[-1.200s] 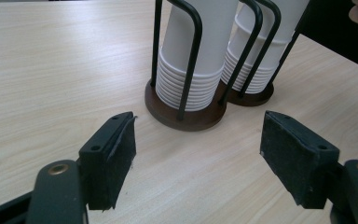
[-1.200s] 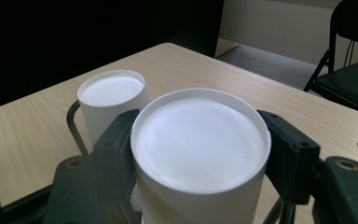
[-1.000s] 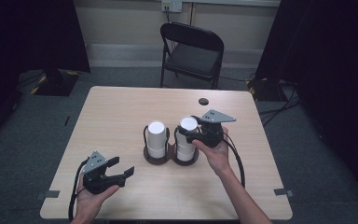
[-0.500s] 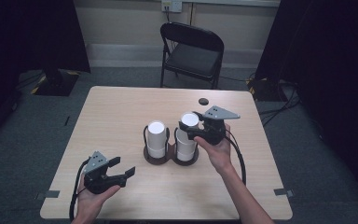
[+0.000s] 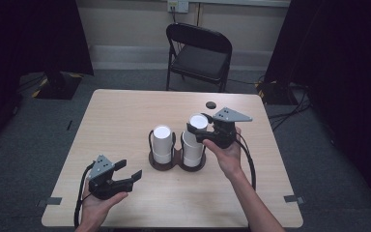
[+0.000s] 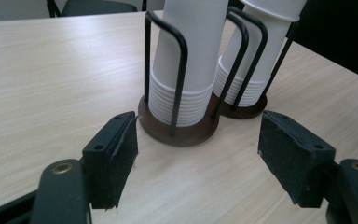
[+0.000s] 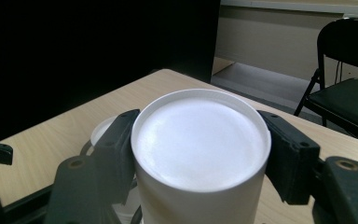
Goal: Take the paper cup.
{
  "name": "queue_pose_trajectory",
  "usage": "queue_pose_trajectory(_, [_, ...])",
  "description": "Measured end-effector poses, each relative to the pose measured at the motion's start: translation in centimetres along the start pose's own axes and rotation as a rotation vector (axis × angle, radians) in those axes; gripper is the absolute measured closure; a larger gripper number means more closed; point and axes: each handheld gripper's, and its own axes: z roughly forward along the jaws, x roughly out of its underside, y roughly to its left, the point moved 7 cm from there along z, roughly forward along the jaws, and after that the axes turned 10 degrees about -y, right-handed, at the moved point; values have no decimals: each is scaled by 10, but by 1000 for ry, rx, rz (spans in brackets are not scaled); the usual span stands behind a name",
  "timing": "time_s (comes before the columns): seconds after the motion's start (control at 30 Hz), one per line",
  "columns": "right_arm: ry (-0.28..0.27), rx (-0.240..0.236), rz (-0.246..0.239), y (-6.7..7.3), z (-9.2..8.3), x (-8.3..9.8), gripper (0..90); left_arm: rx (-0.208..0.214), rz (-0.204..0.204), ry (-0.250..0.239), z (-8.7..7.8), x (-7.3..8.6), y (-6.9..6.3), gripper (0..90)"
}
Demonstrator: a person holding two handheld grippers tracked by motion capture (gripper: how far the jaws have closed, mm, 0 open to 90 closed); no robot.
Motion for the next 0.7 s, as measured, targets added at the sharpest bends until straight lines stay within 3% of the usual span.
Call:
queue_pose_trajectory(0.13, [-10, 0, 18, -1, -3, -3, 343, 8, 23, -12, 4, -7, -6, 301])
queue_pose_trajectory(0.43, [-77, -6, 98, -5, -17, -13, 343, 70, 44, -56, 18, -26, -21, 365])
queue_pose_trajectory(0.7, [-105, -18, 137, -3, -26, -18, 344, 131, 35, -82, 34, -38, -35, 312])
